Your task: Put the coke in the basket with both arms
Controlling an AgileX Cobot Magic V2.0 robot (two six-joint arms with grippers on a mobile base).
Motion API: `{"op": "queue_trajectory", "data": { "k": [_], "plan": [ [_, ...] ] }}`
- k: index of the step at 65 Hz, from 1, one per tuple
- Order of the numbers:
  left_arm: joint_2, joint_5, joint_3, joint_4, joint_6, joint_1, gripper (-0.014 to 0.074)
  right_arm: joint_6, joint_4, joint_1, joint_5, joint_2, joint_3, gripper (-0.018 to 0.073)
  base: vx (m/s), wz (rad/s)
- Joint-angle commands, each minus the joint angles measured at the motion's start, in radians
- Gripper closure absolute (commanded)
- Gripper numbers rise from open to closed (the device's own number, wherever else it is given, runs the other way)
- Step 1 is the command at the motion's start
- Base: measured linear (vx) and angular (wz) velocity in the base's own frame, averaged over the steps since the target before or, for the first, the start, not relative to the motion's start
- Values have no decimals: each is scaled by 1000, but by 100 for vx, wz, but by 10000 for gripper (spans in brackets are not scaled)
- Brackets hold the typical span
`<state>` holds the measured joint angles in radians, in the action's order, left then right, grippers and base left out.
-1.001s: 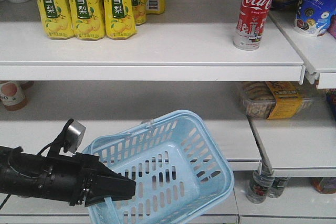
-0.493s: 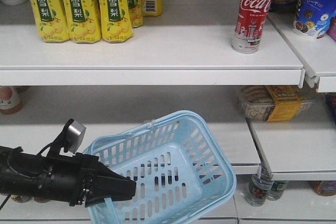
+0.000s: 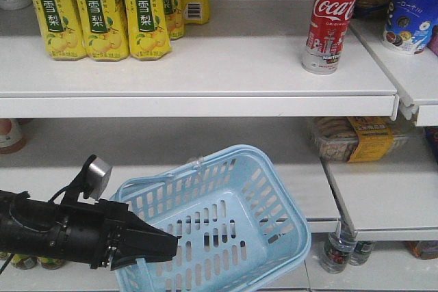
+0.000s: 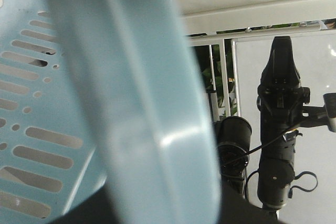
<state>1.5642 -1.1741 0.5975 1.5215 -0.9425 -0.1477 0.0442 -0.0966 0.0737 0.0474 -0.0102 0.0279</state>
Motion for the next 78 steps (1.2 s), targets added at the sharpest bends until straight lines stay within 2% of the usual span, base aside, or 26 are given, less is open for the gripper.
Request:
{"op": "queue_trajectory", "data": {
  "k": [1,78],
  "plan": [
    [-37,-59,19,68,-9,-4,602,-7,-4,-4,-77,-18,11,569,2,0],
    [-37,-59,19,68,-9,-4,602,-7,-4,-4,-78,-18,11,569,2,0]
  ]
}}
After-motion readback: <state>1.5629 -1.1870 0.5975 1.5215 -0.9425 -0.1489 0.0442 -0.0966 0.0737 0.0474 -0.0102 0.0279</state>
